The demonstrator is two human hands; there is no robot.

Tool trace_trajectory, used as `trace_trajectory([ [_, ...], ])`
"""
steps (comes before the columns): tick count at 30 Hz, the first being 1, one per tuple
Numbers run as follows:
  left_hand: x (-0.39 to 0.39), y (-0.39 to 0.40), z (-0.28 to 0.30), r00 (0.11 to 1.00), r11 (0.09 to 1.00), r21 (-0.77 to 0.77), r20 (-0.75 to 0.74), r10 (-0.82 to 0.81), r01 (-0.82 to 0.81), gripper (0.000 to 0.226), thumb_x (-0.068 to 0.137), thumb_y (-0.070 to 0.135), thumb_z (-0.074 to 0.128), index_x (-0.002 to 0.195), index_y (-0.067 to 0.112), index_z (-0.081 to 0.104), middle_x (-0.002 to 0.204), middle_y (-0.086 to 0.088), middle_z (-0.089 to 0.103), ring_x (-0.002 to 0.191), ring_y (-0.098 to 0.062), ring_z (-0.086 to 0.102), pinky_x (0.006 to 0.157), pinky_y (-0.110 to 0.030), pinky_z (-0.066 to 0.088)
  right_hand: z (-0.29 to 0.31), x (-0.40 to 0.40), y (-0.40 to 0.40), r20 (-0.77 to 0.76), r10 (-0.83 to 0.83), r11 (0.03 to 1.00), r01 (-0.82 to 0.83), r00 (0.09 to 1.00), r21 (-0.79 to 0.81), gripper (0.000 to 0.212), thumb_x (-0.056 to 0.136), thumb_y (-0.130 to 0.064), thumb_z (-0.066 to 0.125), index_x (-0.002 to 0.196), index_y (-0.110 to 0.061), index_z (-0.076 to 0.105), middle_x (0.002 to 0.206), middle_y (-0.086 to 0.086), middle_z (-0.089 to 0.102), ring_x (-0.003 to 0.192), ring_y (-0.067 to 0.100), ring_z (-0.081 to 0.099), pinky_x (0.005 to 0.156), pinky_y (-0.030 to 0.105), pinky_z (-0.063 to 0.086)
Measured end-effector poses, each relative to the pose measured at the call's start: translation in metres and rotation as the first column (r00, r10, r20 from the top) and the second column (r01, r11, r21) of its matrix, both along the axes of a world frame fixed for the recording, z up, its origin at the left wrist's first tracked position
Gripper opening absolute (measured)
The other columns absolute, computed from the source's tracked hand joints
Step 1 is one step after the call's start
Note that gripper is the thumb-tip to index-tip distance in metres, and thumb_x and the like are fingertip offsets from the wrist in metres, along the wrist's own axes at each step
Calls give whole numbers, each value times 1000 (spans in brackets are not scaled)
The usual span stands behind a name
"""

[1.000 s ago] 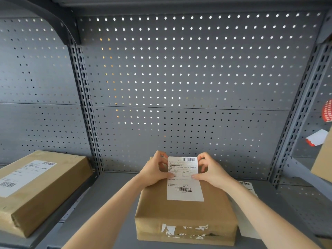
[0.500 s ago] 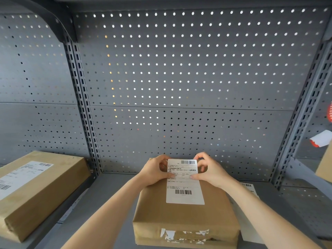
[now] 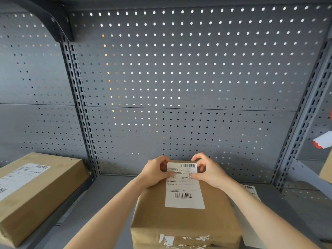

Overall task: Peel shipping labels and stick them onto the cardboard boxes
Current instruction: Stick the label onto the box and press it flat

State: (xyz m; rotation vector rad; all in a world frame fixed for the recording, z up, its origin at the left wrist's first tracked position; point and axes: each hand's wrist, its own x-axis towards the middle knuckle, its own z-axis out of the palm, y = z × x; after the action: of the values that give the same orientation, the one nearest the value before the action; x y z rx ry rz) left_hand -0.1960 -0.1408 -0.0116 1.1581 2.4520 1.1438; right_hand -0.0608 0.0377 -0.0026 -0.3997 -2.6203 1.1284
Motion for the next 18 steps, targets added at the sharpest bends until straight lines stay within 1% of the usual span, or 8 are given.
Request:
trace_trajectory([
  [4, -2, 2, 3, 1000, 1000, -6, 17, -24, 24, 37, 74, 20, 79, 104, 28, 59, 95, 9, 68, 92, -12, 64, 88, -31, 52, 1, -4, 3, 26, 0, 1000, 0, 1000, 4, 47, 73, -19, 78, 111, -30, 53, 89, -11, 66, 81, 9, 51, 67, 22, 38],
  [8, -3, 3, 6, 1000, 999, -44, -1, -30, 30, 32, 74, 22, 79, 98, 32, 60, 92, 12, 67, 89, -11, 62, 86, -28, 51, 2, -8, 6, 39, -8, 999, 7, 999, 37, 35, 73, -24, 78, 103, -28, 61, 95, -8, 64, 80, 8, 50, 64, 20, 38],
  [12, -4, 3, 8, 999, 999, -37, -30, -26, 24, 22, 78, 28, 75, 93, 32, 60, 81, 18, 59, 79, -6, 55, 76, -22, 49, 3, -12, 6, 41, -11, 998, 8, 999, 70, 22, 77, -28, 76, 95, -24, 63, 87, -11, 63, 76, 6, 52, 59, 17, 38],
  [15, -6, 5, 7, 998, 999, -35, -53, -25, 24, 16, 81, 31, 72, 93, 31, 61, 82, 17, 59, 80, -7, 57, 78, -26, 51, 4, -14, 6, 35, -12, 996, 9, 999, 84, 18, 78, -29, 75, 91, -22, 63, 79, -14, 60, 70, 5, 50, 57, 16, 37],
  [18, -7, 7, 6, 996, 998, -50, -79, -30, 26, 15, 81, 27, 73, 89, 31, 61, 81, 18, 58, 80, -8, 55, 80, -29, 51, 3, -15, 6, 40, -5, 995, 1, 999, 99, 18, 79, -28, 75, 91, -20, 63, 76, -15, 58, 67, 4, 48, 55, 15, 35],
])
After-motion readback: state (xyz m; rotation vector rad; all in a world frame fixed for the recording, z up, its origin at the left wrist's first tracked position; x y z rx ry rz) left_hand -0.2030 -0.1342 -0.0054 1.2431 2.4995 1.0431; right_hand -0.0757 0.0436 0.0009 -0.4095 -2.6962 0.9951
